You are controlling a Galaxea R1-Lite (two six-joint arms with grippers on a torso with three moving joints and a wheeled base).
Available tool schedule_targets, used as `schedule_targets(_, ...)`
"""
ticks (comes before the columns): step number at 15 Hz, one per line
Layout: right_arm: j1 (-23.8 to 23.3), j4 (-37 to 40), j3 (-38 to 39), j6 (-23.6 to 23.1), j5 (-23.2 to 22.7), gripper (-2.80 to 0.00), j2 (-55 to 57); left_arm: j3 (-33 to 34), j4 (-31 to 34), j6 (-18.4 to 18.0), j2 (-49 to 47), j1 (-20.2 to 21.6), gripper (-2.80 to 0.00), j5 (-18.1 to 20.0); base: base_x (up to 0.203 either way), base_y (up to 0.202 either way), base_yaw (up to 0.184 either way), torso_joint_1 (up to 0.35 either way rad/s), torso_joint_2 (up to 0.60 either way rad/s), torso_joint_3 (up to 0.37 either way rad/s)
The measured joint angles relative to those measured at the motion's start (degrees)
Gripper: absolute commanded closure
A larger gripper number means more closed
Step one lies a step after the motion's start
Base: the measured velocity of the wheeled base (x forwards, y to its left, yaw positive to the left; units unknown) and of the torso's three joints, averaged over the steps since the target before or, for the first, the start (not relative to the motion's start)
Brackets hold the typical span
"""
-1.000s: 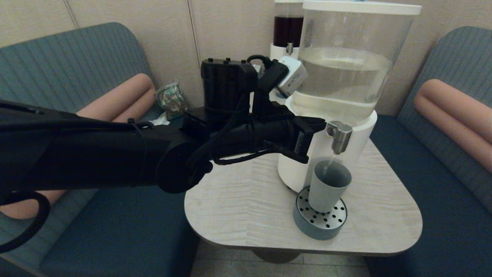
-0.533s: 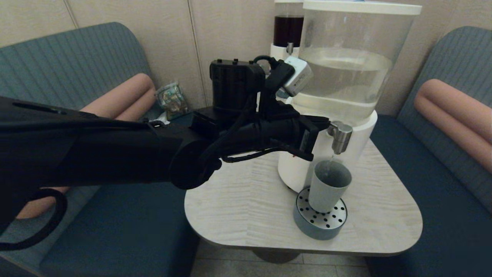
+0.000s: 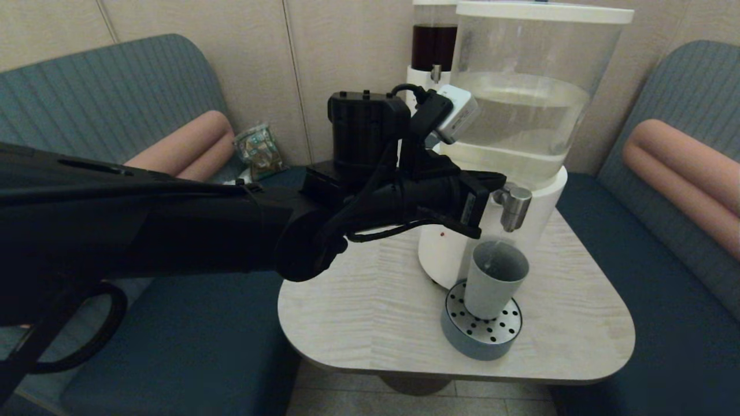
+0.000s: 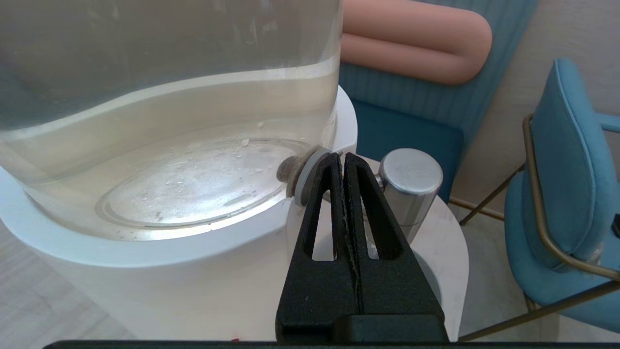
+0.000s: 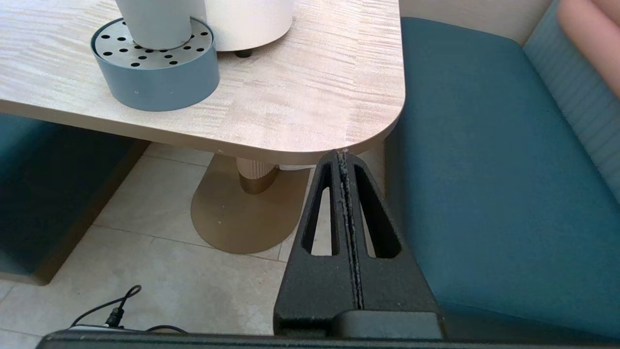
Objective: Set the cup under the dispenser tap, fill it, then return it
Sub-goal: Turn off the faucet
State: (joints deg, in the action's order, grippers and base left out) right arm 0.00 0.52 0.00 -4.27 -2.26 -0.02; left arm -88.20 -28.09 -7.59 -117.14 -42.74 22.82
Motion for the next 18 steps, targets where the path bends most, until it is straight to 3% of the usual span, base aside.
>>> schedule_targets(18, 0.0, 0.0, 0.0, 0.0, 0.0, 0.0, 0.0, 4.9, 0.3, 2.2, 4.3, 0.0, 0.0, -1.4, 0.0, 0.0, 0.0, 0.0, 0.0, 0.0)
